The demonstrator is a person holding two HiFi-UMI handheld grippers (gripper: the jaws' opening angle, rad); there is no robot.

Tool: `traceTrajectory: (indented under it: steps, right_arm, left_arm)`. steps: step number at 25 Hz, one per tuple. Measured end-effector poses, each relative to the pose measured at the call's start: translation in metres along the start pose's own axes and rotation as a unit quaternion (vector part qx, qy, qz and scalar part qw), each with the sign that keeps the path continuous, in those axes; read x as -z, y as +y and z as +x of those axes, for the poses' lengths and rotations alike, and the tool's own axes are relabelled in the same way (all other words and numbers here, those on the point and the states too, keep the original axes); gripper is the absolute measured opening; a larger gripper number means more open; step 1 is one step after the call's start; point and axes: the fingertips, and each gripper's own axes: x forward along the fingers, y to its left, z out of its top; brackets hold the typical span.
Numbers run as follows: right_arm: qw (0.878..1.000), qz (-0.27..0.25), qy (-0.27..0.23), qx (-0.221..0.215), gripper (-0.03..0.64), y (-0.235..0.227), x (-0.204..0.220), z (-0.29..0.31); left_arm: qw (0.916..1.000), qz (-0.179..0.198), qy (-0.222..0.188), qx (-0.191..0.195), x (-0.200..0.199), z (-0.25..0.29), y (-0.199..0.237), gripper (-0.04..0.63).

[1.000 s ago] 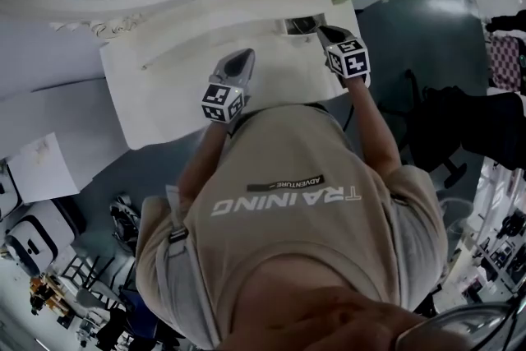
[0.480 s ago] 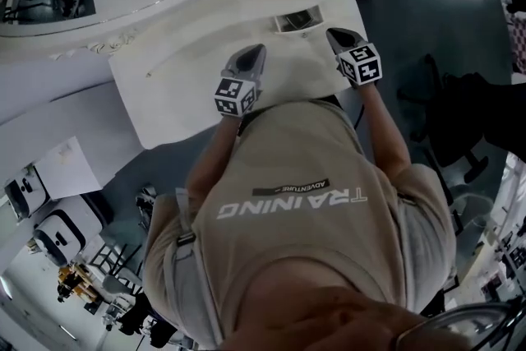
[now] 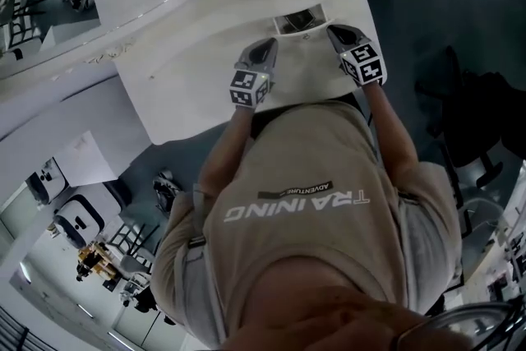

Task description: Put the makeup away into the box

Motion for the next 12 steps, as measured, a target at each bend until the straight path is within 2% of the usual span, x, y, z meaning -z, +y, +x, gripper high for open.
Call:
traceTrajectory:
  steps: [5,12]
  right_arm:
    - [1.0,0.0,0.004,-0.018,0.003,-0.004,-0.002,0.001]
    - [0.999,-0.006,0.005,-0.042,0.004,-0.006,-0.002,0.008]
  left_arm:
    - [0.9995,-0.009,0.029,-0.001,0.015,0.012,0.004,0.006]
    - [0.9993,-0.024,0.027,-0.009,0.02,0.024,0.01,0.006]
